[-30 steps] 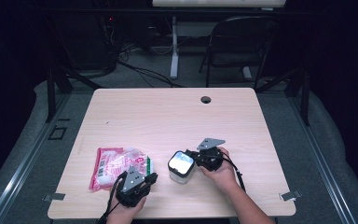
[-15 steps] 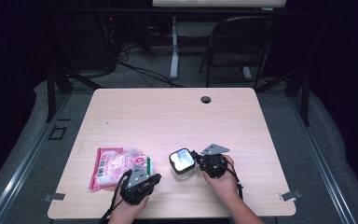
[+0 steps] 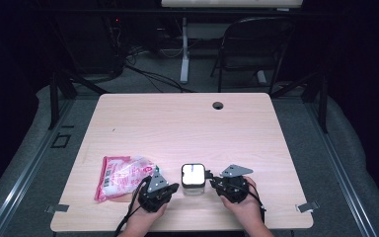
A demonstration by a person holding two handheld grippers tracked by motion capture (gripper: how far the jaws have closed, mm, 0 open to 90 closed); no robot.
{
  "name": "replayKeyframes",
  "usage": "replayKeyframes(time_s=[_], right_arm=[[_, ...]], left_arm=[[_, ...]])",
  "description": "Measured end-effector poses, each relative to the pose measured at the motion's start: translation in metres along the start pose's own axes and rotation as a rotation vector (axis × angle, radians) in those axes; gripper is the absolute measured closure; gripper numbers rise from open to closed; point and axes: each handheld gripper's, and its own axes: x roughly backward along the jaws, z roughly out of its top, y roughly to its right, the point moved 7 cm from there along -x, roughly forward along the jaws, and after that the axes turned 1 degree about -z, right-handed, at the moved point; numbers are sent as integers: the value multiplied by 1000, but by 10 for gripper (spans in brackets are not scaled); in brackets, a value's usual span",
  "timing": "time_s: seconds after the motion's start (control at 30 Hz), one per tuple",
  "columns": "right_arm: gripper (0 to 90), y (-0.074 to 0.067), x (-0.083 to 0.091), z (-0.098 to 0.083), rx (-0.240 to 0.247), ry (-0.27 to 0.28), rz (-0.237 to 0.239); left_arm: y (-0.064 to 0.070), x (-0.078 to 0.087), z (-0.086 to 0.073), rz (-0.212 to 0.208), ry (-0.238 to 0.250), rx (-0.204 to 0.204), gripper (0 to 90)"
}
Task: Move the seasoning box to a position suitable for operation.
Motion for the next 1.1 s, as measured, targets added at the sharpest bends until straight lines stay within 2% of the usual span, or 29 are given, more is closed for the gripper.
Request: replayKeyframes(time_s=[0.1,0.17,0.3,0.63,0.7,0.83,0.9,1.03,1.1], right_arm=[[723,0,-2,1,0,20,8],[752,-1,-3,1,24,17,-8],[759,-4,-3,1,38,18,-15],[762,-13,-5,3,66,-5,4],[758,-14,-5,3,62,-5,11],[714,-14,-1,2,25,2,48],[697,-16,4,0,26,-7,49],[671,-20,16,8,11,24,63],[672,-24,24,10,6,28,77]], left_arm=[[1,-2,2,-1,4,-6,898],[2,-2,3,-5,4,-17,897],[2,-1,4,-1,2,-18,899],[2,6,-4,16,-17,-6,900],[1,7,-3,16,-12,0,900],[-3,12,5,15,14,14,899],[-5,16,7,18,21,12,895],[-8,25,12,28,41,17,874],[-9,29,16,18,59,25,854]])
